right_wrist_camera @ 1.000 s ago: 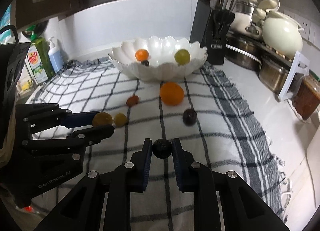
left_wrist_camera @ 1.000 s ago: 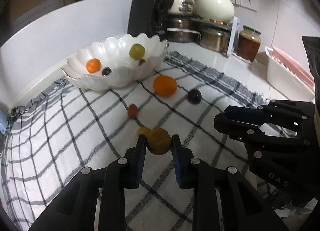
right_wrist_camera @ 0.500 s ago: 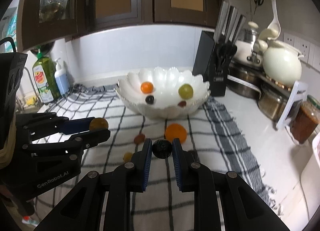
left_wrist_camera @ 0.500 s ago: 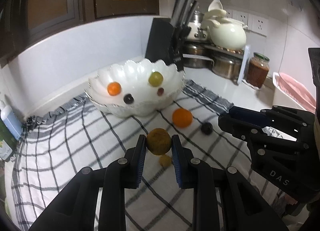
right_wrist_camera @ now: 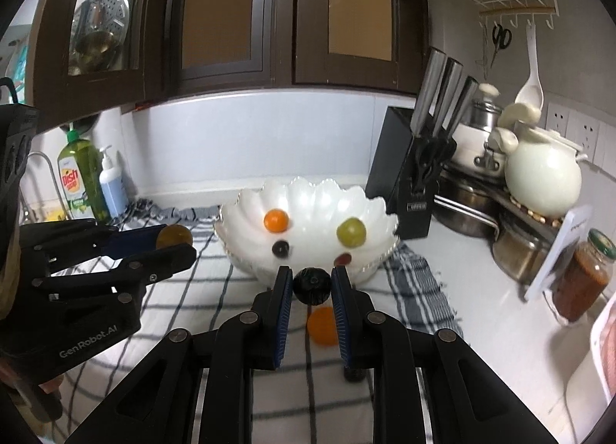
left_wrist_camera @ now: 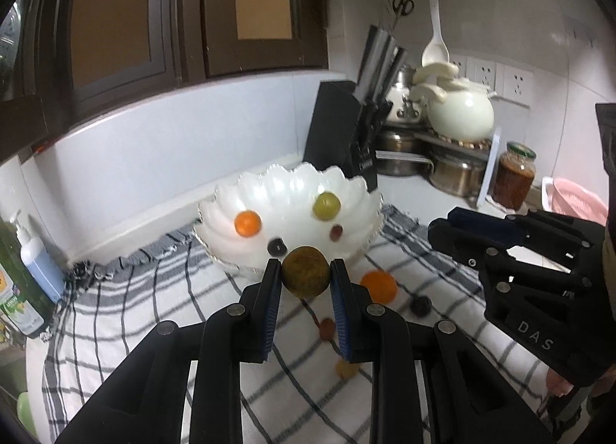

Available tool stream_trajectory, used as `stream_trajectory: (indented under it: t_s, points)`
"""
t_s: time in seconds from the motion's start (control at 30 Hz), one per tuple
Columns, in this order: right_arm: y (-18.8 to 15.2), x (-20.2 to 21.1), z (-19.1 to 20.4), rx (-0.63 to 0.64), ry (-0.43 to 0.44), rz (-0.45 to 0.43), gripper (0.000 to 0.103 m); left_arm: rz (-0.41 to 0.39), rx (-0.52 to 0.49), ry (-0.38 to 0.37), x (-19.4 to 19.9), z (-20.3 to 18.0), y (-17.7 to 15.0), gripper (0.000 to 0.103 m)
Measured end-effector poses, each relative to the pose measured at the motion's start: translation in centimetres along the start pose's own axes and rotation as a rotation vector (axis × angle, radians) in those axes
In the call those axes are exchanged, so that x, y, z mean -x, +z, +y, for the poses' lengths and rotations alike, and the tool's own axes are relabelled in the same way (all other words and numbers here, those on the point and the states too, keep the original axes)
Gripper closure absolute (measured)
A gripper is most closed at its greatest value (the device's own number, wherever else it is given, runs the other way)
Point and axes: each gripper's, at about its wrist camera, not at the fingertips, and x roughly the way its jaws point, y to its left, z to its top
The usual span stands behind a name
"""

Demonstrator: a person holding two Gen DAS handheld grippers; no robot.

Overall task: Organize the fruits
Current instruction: 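Carry the plum in the right gripper over the bowl while the left carries the brown fruit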

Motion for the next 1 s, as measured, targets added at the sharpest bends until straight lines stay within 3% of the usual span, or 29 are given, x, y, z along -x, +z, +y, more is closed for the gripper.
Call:
stream_trajectory:
  t_s: [0.43,1.0]
  points:
    - [3.3,-3.8,-0.2,0.032,0.002,-0.010,0.081,-0.020,0.009,0.041,-2.6,2.2,3.2,0.077]
    - [6.0,-11.8,-0.9,0.016,0.014,0.072,0.081,0.092,0.068,0.070,-10.6,5.8,5.9,0.077]
